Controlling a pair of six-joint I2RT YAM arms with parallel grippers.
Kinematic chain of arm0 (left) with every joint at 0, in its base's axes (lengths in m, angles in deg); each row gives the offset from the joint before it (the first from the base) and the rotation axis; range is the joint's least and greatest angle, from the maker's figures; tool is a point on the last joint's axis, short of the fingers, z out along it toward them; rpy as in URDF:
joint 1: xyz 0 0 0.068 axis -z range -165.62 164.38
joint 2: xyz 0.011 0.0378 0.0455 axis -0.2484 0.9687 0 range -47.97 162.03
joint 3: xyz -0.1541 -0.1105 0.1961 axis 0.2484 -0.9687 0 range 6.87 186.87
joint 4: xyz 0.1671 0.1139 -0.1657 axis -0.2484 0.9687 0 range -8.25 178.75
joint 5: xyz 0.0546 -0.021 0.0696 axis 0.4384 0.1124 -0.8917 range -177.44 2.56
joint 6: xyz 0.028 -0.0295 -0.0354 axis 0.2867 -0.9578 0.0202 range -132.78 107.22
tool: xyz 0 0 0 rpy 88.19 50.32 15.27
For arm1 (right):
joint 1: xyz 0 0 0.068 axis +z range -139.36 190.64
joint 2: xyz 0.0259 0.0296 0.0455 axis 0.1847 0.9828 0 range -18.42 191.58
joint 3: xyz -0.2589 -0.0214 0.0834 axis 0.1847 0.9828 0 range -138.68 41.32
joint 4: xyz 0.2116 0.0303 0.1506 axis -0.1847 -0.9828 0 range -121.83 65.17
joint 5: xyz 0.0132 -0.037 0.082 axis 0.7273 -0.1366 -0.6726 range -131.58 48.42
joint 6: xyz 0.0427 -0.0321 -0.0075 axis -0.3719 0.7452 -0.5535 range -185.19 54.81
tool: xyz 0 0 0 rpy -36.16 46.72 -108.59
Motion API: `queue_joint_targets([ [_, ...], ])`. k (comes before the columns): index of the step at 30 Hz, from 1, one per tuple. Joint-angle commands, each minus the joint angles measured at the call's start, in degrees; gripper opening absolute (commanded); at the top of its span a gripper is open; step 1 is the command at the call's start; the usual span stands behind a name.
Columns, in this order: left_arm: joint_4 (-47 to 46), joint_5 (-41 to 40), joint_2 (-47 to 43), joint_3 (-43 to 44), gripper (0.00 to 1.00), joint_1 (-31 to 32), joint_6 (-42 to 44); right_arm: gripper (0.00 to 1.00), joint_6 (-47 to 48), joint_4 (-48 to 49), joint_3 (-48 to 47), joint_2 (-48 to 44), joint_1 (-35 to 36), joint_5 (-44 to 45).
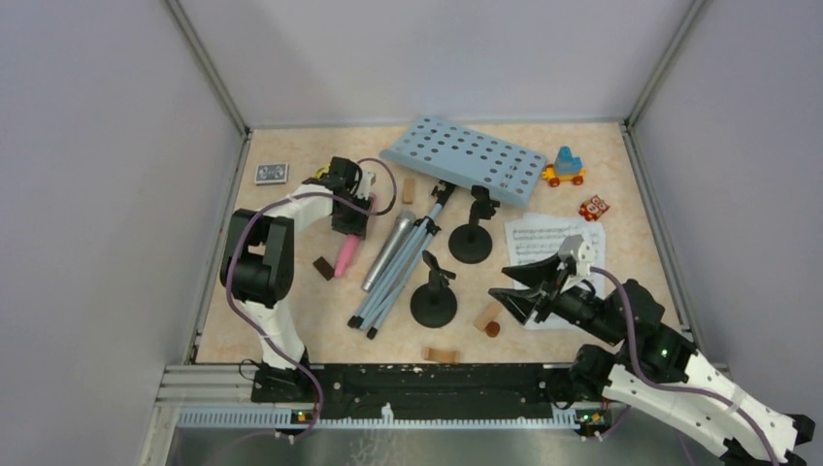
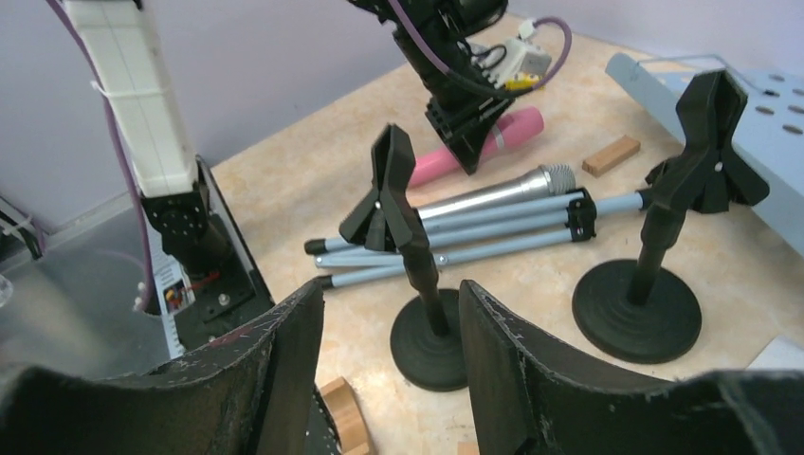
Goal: Pack up the instrument practice props
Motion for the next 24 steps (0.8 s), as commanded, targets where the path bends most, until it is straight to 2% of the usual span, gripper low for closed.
queue_joint_targets([
  [1,-3.02,7.85,-2.85,-3.69,0.43,0.08,-1.15,0.55,-0.26,0.79,3.77,-1.88,0.22,0.96],
  [3,-3.1,8.13,-2.92,-4.09,0.55,0.08,-1.61,0.57,0.32,1.92,6.4,-2.9,0.17,0.53],
  [5,-2.91,8.06,-2.81,-4.38,0.63,0.08,-1.78,0.57,0.71,3.52,9.15,-3.95,0.21,0.24],
  [6,-3.03,8.04,-2.91,-4.64,0.7,0.08,-1.78,0.58,0.99,4.85,10.7,-4.5,0.22,-0.59],
  [7,-3.15,8.14,-3.14,-4.91,0.81,0.09,-1.78,0.59,1.67,6.57,12.16,-5.0,0.22,-1.62],
  [8,-3.23,8.42,-3.36,-5.19,0.85,0.09,-1.78,0.62,3.15,8.67,13.52,-5.37,0.22,-4.58],
  [12,-3.34,8.81,-5.03,-5.86,0.9,0.08,-3.32,0.65,3.98,19.89,17.37,-2.8,0.22,-9.1],
  [15,-3.41,8.55,-7.81,-6.28,0.98,0.08,-4.45,0.65,4.04,28.42,20.07,2.0,0.21,-10.03],
  [21,-7.31,14.94,-16.57,-9.63,0.99,0.08,-8.29,0.65,7.49,55.66,29.28,13.04,0.39,-7.75],
  [24,-8.6,15.08,-20.9,-10.45,0.99,0.04,-10.02,0.66,11.34,62.97,29.4,21.15,0.72,-5.84],
])
